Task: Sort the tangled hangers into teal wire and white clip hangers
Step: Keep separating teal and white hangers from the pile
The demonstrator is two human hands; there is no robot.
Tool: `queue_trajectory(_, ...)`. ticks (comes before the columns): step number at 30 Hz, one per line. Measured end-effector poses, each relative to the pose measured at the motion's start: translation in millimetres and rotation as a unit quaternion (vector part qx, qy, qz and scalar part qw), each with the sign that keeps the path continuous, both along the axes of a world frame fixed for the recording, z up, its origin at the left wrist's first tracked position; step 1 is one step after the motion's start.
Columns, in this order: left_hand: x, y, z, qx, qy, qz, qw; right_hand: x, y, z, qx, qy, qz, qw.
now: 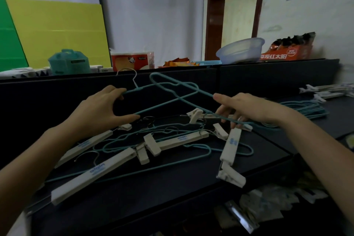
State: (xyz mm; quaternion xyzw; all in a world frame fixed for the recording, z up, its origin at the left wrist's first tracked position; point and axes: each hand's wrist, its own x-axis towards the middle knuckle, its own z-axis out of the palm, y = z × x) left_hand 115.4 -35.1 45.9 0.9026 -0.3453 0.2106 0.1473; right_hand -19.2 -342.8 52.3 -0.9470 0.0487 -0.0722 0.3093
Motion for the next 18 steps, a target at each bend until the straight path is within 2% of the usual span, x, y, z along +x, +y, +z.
queue_trajectory(6,-10.1,-4.6,-7.2,0.002,-0.002,0.035,0.999,5.2,8.5,4.8,-0.071,0.021,0.019,0.997)
queue_trajectory(10,-13.1,-2.9,-12.2,0.011,-0.002,0.059,0.998,7.2,8.2,4.4,-0.174,0.01,0.028,0.984)
queue_trajectory(15,-13.4,-0.8,-13.0,0.019,-0.005,0.079,0.997,9.8,10.0,5.6,-0.218,0.035,0.024,0.975)
queue_trajectory(18,-10.5,1.3,-13.2,0.033,-0.01,0.089,0.995,14.6,13.4,0.1,-0.257,0.016,0.009,0.966)
